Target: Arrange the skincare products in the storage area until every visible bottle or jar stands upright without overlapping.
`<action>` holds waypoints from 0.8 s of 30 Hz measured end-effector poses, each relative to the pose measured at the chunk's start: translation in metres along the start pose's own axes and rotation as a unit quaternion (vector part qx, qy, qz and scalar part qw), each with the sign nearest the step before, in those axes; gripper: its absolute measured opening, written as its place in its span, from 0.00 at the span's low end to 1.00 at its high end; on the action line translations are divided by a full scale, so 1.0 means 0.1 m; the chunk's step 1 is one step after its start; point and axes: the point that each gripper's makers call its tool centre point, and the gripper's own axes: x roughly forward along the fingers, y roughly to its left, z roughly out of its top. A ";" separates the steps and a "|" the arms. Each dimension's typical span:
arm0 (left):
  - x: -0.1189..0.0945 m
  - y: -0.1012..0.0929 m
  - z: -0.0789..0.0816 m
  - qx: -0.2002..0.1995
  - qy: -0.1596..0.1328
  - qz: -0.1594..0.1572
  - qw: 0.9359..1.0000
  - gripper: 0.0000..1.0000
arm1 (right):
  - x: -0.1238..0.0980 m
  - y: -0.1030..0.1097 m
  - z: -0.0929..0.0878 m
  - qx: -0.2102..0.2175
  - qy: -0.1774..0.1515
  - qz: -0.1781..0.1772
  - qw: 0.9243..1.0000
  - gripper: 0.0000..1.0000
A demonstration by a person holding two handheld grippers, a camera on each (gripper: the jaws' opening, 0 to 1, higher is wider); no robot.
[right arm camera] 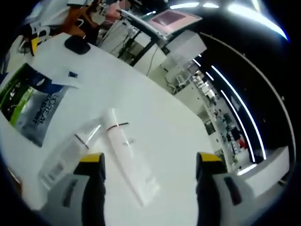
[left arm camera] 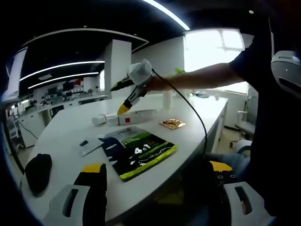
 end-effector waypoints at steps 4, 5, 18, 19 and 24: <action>-0.01 0.01 0.01 0.002 -0.002 0.000 1.000 0.89 | 0.04 -0.04 -0.02 -0.007 0.007 0.003 1.000 0.79; -0.01 0.02 0.01 0.002 -0.002 0.002 1.000 0.89 | 0.05 -0.03 -0.02 -0.008 0.006 0.007 1.000 0.79; 0.00 -0.04 0.05 0.007 -0.006 -0.002 1.000 0.89 | 0.19 0.05 0.08 -0.038 0.011 0.047 0.998 0.78; 0.00 -0.04 0.05 0.007 -0.007 -0.002 1.000 0.89 | 0.19 0.05 0.08 -0.039 0.013 0.047 0.998 0.78; 0.00 -0.07 0.06 0.007 -0.010 -0.005 1.000 0.89 | 0.25 0.08 0.08 -0.034 0.007 0.064 0.997 0.76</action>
